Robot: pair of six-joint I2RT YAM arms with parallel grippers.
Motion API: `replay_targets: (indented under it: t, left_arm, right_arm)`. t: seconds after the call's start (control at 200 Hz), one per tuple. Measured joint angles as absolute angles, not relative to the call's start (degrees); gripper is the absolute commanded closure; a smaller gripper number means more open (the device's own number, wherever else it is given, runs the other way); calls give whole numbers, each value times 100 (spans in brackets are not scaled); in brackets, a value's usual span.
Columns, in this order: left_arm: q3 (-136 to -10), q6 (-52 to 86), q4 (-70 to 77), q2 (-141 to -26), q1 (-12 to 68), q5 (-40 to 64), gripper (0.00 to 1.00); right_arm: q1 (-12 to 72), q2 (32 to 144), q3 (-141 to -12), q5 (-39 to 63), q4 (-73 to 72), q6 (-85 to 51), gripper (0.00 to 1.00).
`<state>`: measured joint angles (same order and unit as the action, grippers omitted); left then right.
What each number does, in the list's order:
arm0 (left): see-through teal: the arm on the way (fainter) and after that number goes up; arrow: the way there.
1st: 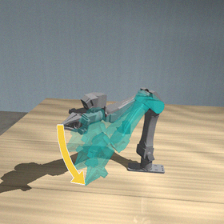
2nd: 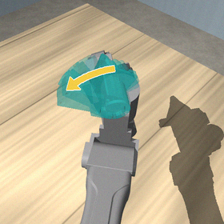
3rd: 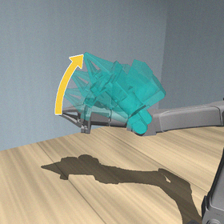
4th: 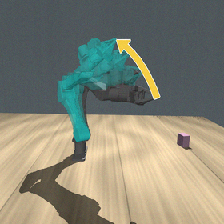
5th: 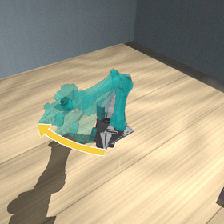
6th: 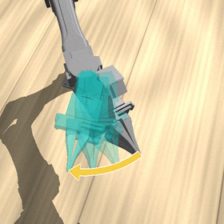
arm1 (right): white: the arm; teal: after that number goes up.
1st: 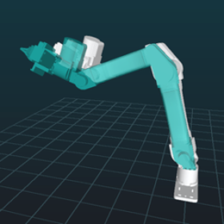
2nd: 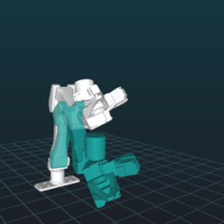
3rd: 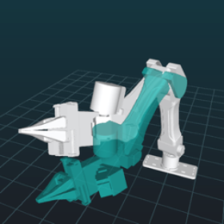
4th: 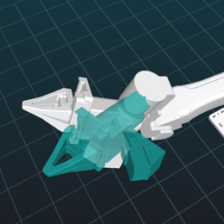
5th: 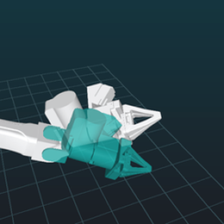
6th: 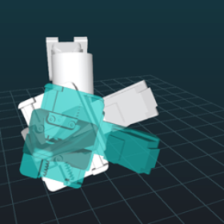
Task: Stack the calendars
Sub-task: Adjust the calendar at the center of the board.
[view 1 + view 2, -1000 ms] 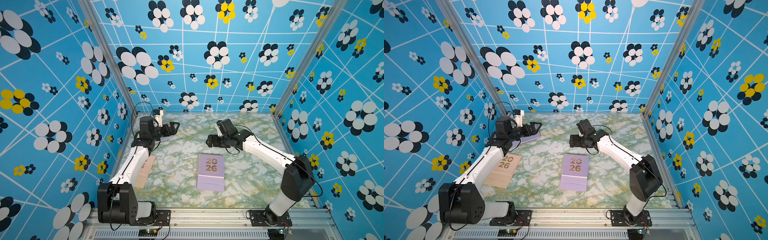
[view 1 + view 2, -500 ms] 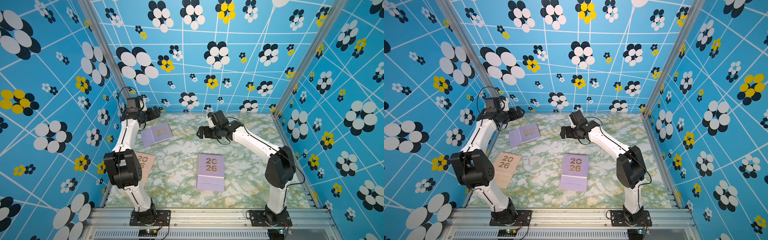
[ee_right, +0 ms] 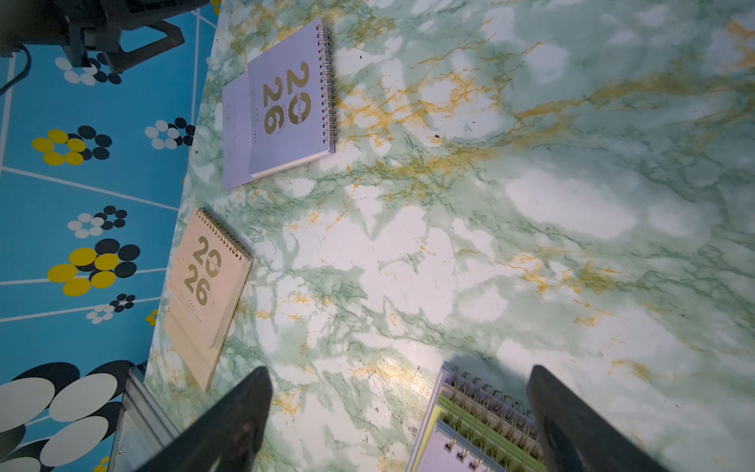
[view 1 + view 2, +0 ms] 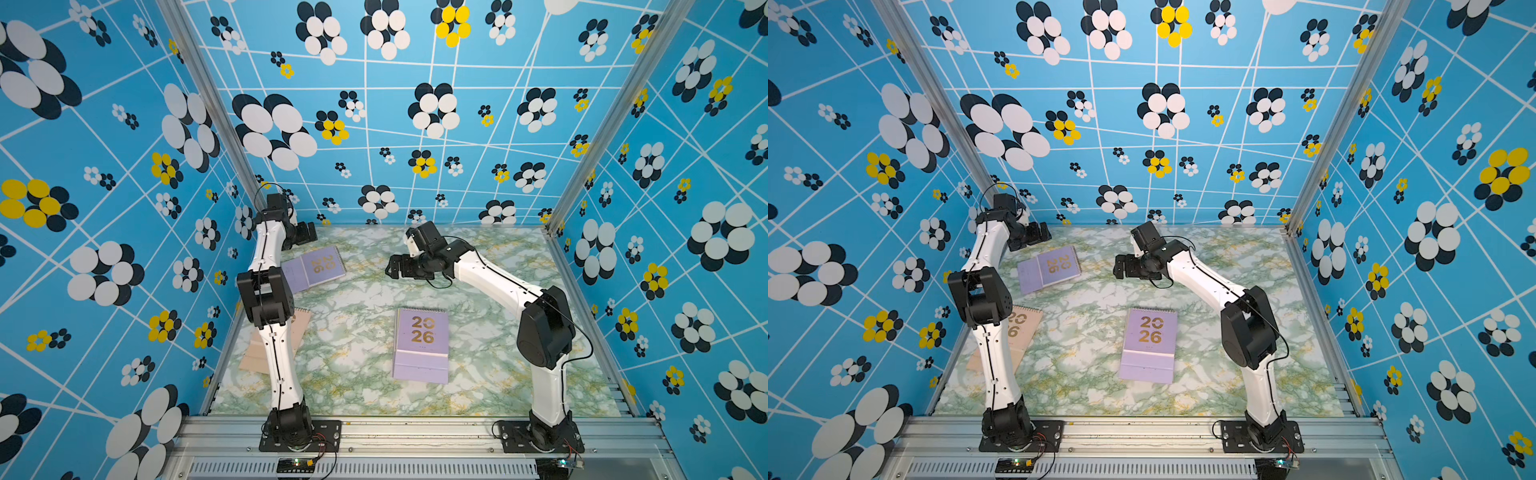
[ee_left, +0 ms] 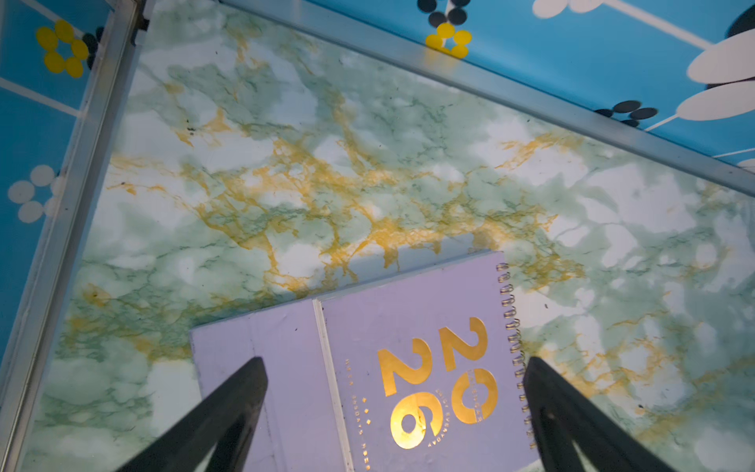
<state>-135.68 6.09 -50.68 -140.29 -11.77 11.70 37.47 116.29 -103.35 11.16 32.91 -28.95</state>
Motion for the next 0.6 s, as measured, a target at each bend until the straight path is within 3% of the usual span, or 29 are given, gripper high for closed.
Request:
replay_targets:
  t: [0.605]
  left_arm:
    - [-13926,460,-5231,-14761,-1197,233,1]
  right_arm:
    - [3747,11843,-10416,1326,3533,-2939,2]
